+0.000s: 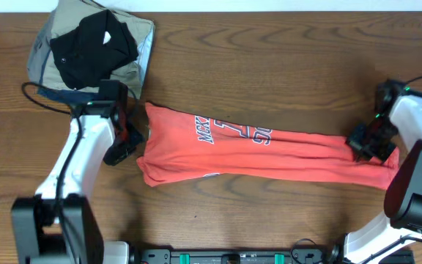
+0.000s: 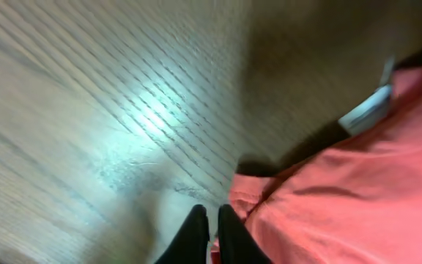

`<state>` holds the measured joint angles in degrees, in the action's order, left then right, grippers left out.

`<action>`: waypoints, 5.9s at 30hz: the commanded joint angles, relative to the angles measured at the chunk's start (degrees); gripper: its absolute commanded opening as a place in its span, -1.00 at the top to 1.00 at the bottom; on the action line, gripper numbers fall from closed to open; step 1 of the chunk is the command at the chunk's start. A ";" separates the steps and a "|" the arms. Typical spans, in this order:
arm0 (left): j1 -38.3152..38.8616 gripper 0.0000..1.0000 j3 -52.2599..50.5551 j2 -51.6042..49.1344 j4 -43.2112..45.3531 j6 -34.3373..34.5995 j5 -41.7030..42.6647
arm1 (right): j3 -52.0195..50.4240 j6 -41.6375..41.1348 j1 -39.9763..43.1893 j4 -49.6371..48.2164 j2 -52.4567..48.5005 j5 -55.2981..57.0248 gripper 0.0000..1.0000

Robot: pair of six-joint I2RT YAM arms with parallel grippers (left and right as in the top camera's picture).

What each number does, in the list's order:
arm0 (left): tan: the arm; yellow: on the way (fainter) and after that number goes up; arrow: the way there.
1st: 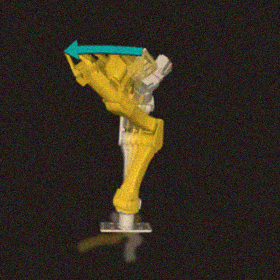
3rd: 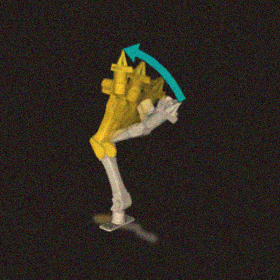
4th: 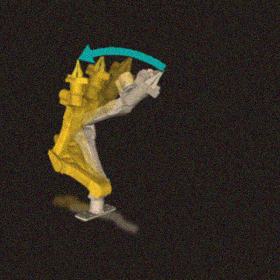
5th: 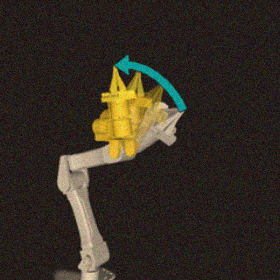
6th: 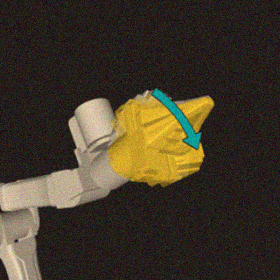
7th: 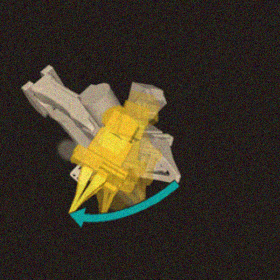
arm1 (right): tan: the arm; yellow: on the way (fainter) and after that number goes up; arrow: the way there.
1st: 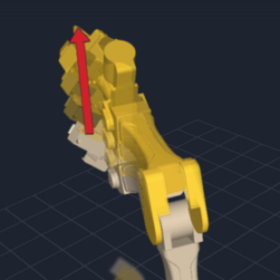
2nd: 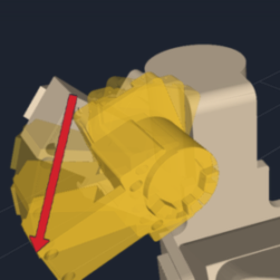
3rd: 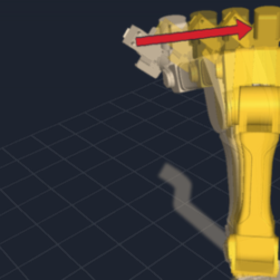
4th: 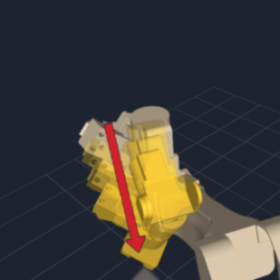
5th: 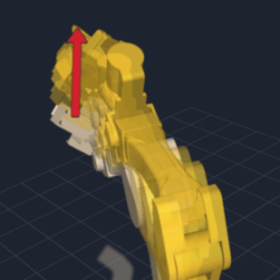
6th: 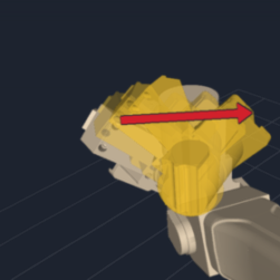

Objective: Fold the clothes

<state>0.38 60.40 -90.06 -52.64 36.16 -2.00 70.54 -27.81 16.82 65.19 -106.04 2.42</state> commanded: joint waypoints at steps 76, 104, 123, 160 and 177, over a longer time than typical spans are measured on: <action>-0.15 -0.79 -0.28 2.29 -1.27 -0.52 -1.49 | -1.36 25.68 23.12 -12.68 -7.50 -10.32 0.87; -0.15 -0.79 -0.28 2.29 -1.05 -0.50 -1.46 | 9.49 13.29 15.87 -4.07 6.19 -12.13 0.98; -0.15 -0.79 -0.31 1.84 -1.07 -0.50 -1.46 | 9.22 22.53 -9.60 -0.55 6.19 -23.63 0.98; -0.15 -0.79 -0.61 -0.07 -0.85 -0.50 -1.46 | -3.91 16.15 -31.19 -11.26 6.19 -25.81 0.98; -0.15 -0.79 -0.61 -0.07 -0.87 -0.50 -1.46 | -3.78 14.53 -33.53 -13.57 6.19 -25.79 -0.17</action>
<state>0.38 60.38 -89.49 -53.36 36.01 -2.98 66.94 -12.71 -17.04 51.75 -100.71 -22.57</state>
